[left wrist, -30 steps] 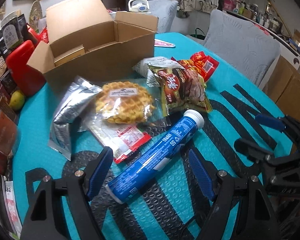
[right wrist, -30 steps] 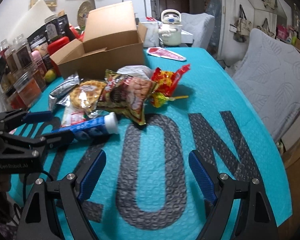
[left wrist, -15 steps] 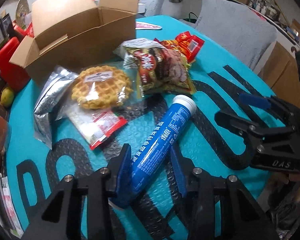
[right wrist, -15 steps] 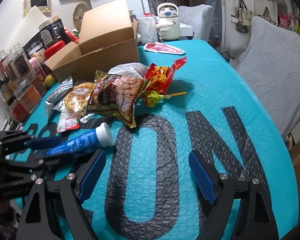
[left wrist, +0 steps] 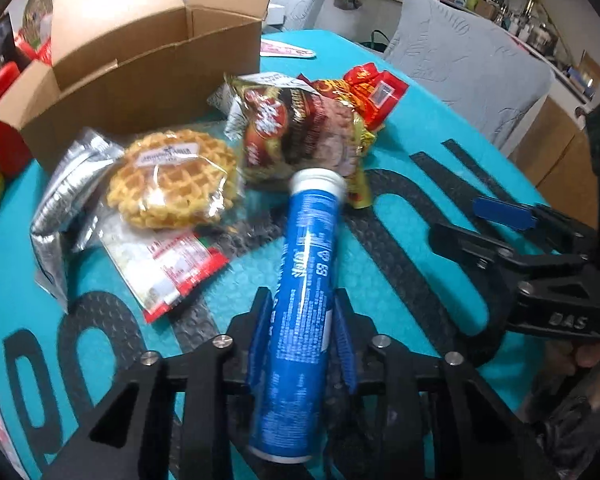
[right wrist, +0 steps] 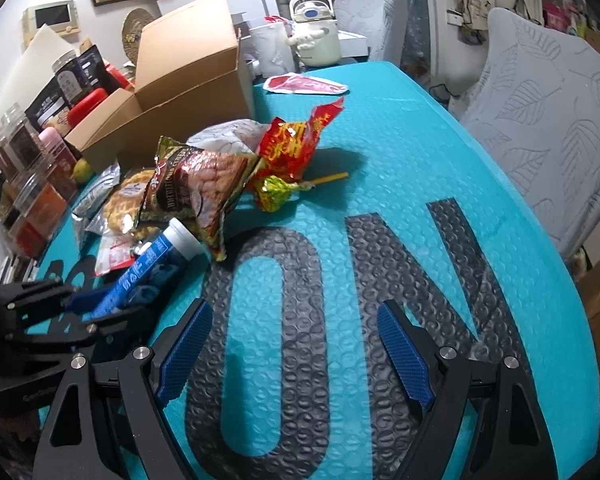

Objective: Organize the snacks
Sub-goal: 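Lift the blue tube with the left tool while the right tool grasps the brown cereal bag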

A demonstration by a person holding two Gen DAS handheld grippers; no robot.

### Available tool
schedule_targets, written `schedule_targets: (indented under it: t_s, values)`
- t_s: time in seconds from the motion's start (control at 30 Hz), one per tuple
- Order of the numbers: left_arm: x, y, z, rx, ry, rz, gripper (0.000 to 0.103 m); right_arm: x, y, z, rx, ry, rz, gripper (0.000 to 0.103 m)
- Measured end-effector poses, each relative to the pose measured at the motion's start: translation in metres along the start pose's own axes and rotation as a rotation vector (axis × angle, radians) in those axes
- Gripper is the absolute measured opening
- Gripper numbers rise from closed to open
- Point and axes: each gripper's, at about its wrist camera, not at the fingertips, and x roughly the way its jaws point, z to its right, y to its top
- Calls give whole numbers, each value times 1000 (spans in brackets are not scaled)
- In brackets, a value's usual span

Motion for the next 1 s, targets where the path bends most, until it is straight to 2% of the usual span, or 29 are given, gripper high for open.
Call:
schedule_targets:
  t_s: [0.17, 0.27, 0.43, 0.53, 0.57, 0.93, 1.0]
  values:
    - [-23, -4, -5, -26, -13, 34, 28, 7, 11, -13, -13, 42, -2, 85]
    - [-36, -8, -14, -52, 3, 52, 28, 14, 19, -21, -14, 80, -14, 85]
    - [-49, -17, -42, -141, 42, 66, 28, 28, 33, -39, -19, 98, -29, 86]
    - [-51, -19, -59, -195, 66, 80, 28, 37, 41, -49, 3, 105, -36, 101]
    - [-50, -19, -62, -205, 72, 82, 28, 41, 45, -53, 14, 106, -36, 101]
    - [-37, -16, -91, -255, 115, 81, 28, 67, 68, -70, 68, 28, -43, 102]
    - [-34, -17, -94, -256, 121, 75, 28, 69, 67, -70, 66, 7, -46, 97]
